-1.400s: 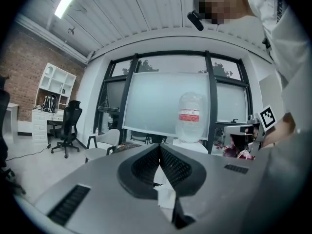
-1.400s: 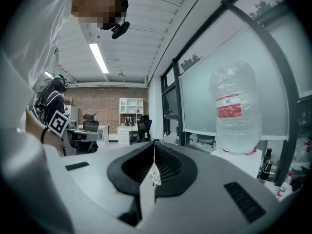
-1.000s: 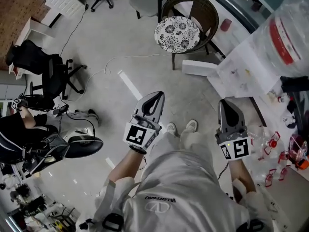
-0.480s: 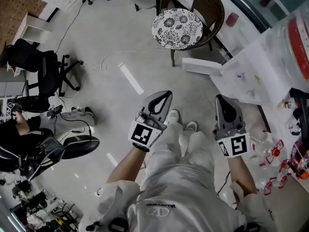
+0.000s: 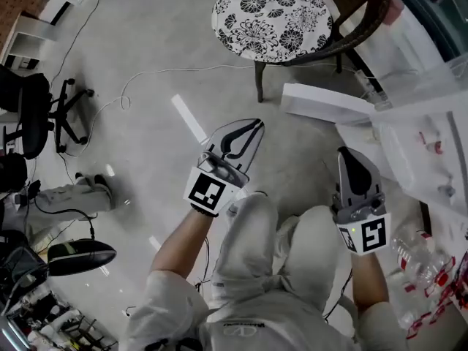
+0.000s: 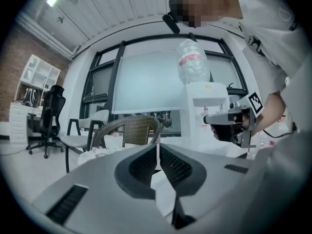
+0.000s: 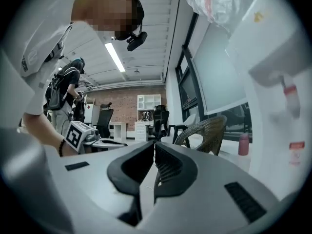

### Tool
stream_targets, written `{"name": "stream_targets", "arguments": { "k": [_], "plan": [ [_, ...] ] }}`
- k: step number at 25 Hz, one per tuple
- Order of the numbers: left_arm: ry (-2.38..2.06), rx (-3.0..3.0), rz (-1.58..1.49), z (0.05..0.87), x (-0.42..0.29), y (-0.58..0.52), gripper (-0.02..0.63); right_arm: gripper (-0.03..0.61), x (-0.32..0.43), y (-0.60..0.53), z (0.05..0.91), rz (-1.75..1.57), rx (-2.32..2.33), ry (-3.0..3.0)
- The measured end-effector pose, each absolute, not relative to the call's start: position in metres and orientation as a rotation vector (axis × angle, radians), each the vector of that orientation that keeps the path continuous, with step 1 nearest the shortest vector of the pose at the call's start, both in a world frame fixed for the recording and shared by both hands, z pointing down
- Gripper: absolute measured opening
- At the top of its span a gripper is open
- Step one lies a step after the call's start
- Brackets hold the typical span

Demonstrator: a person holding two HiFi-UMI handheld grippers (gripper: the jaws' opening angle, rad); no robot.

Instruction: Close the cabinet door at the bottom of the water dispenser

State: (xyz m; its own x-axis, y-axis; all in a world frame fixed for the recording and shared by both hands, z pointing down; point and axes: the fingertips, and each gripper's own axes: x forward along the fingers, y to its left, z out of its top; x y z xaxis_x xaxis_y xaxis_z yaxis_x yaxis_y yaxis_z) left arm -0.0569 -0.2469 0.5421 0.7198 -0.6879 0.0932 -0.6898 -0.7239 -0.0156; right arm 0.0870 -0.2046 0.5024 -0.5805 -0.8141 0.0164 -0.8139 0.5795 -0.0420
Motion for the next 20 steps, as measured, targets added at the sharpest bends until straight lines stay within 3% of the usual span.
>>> {"name": "stream_targets", "arguments": {
  "k": [8, 20],
  "plan": [
    [-1.078, 2.962, 0.077, 0.694, -0.043, -0.296, 0.048, 0.018, 0.077, -0.248, 0.653, -0.042, -1.37, 2.846],
    [-0.977, 3.035, 0.001, 0.764, -0.018, -0.334, 0.105, 0.02, 0.049, -0.289, 0.744, -0.032, -1.276, 2.917]
  ]
}}
